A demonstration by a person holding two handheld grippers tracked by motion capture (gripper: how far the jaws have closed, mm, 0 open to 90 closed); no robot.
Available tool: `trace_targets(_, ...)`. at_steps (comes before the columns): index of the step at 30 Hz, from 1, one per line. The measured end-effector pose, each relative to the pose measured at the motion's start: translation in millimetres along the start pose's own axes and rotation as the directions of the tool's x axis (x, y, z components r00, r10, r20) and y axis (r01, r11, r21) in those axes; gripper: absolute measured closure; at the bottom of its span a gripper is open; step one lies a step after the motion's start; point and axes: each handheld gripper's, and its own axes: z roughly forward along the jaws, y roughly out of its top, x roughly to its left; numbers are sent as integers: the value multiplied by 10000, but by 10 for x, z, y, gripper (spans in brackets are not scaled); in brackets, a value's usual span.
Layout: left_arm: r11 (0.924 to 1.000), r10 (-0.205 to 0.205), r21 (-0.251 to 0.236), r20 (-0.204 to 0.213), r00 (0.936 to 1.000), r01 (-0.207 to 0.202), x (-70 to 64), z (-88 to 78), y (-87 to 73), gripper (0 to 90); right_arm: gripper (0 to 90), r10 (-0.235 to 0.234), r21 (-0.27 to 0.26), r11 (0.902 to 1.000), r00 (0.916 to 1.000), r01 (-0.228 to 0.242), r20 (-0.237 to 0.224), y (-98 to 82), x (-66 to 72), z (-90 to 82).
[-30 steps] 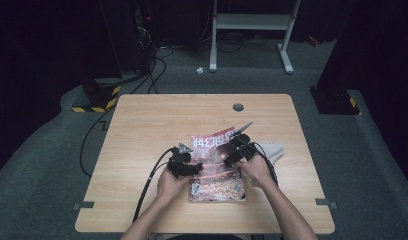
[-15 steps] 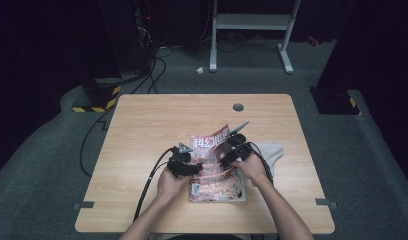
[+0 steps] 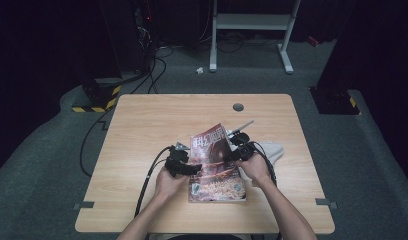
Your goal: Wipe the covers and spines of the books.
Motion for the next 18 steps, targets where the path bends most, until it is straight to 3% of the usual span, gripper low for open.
trace_targets(9, 9997, -188, 150, 706, 9973, 177, 33, -27, -15, 222, 864, -210, -505, 9985, 9993, 194, -300, -9, 46, -112)
trace_targets(18, 9994, -58, 359, 1381, 9904, 8, -17, -28, -26, 182, 867, -579, -1006, 9935, 9971, 528, -486, 8, 139, -279)
